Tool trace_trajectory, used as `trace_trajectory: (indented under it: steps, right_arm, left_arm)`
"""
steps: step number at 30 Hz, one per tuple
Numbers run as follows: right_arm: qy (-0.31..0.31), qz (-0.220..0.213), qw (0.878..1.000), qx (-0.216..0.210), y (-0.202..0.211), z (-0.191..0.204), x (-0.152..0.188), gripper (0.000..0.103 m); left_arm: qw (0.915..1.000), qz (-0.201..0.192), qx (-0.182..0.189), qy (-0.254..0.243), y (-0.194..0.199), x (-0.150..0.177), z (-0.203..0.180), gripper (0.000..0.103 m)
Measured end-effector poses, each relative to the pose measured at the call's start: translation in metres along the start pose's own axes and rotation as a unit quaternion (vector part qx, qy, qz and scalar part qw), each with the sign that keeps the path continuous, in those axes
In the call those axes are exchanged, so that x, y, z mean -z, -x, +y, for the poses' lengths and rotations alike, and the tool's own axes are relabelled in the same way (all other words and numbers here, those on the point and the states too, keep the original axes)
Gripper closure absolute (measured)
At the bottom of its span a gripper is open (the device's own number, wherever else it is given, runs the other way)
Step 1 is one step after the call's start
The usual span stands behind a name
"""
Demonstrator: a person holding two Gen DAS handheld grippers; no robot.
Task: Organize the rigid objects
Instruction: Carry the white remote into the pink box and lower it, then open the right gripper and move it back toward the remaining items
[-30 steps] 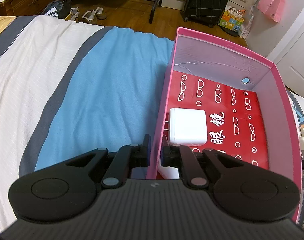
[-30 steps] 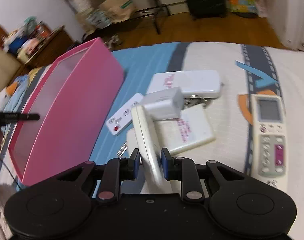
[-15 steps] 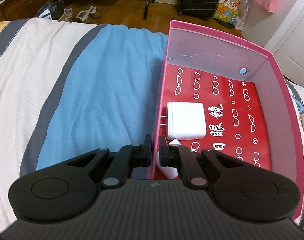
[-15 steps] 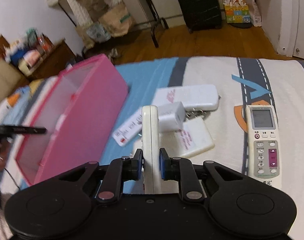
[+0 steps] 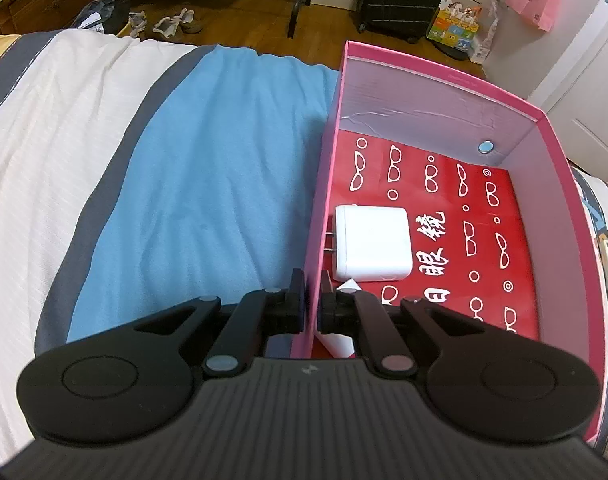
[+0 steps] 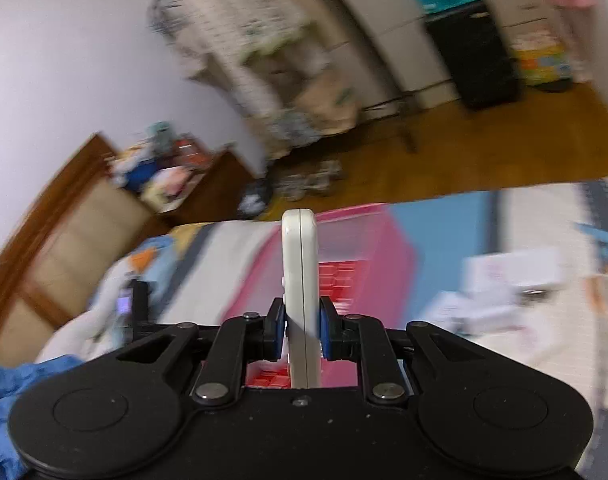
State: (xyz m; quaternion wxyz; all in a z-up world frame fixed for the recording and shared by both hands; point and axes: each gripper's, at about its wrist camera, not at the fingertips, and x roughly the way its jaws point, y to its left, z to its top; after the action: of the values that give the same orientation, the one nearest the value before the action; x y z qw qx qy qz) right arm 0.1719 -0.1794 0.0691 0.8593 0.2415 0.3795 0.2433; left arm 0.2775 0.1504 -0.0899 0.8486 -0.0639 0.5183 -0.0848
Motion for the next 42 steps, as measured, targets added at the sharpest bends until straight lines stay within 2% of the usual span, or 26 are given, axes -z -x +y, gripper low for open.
trace_trajectory:
  steps: [2,5,11,13,16,18,21,29,34,35,37,39,42]
  right_arm:
    - [0.002,0.022,1.000,-0.019,-0.025,0.018,0.002,0.082]
    - [-0.011,0.056,0.998,-0.019,-0.070,0.035,0.005,0.082]
    - [-0.085,0.107,0.991,-0.006,-0.158,0.026,0.007,0.082]
    - [-0.108,0.105,0.989,0.005,-0.177,0.023,0.014,0.082]
    - [-0.116,0.098,0.987,0.048,-0.203,0.021,0.019,0.082]
    - [-0.137,0.102,0.984,0.051,-0.214,0.019,0.020,0.082]
    - [-0.180,0.115,0.976,0.037,-0.228,0.011,0.023,0.082]
    - [-0.212,0.118,0.970,0.034,-0.248,-0.002,0.033,0.081]
    - [-0.174,0.115,0.976,0.066,-0.244,0.001,0.034,0.073]
    - [-0.160,0.114,0.978,0.075,-0.242,0.004,0.033,0.066]
    - [-0.117,0.111,0.982,0.103,-0.236,0.013,0.030,0.061]
    - [-0.073,0.104,0.985,0.115,-0.225,0.022,0.026,0.061]
    - [-0.040,0.099,0.989,0.106,-0.205,0.030,0.021,0.061]
  left_arm:
    - [1.0000,-0.001,0.001,0.002,0.000,0.001,0.001,0.098]
    - [1.0000,-0.004,-0.003,0.002,0.000,0.001,-0.001,0.098]
    - [1.0000,-0.006,0.006,0.005,0.001,0.003,0.003,0.098]
    - [0.9999,-0.006,0.012,0.003,0.002,0.002,0.004,0.097]
    - [0.9998,-0.004,0.017,0.001,0.002,0.001,0.006,0.097]
    - [0.9998,-0.004,0.021,0.000,0.002,0.001,0.007,0.097]
    - [0.9997,-0.006,0.023,-0.002,0.003,0.002,0.008,0.097]
    - [0.9996,-0.004,0.028,0.001,0.002,0.001,0.011,0.096]
    - [0.9996,-0.005,0.029,0.000,0.002,0.001,0.010,0.096]
    - [0.9996,-0.005,0.028,-0.001,0.002,0.001,0.010,0.096]
    - [0.9996,-0.005,0.027,-0.002,0.002,0.001,0.009,0.096]
    - [0.9996,-0.005,0.027,-0.002,0.003,0.001,0.009,0.096]
    - [0.9996,-0.005,0.026,-0.002,0.002,0.001,0.009,0.096]
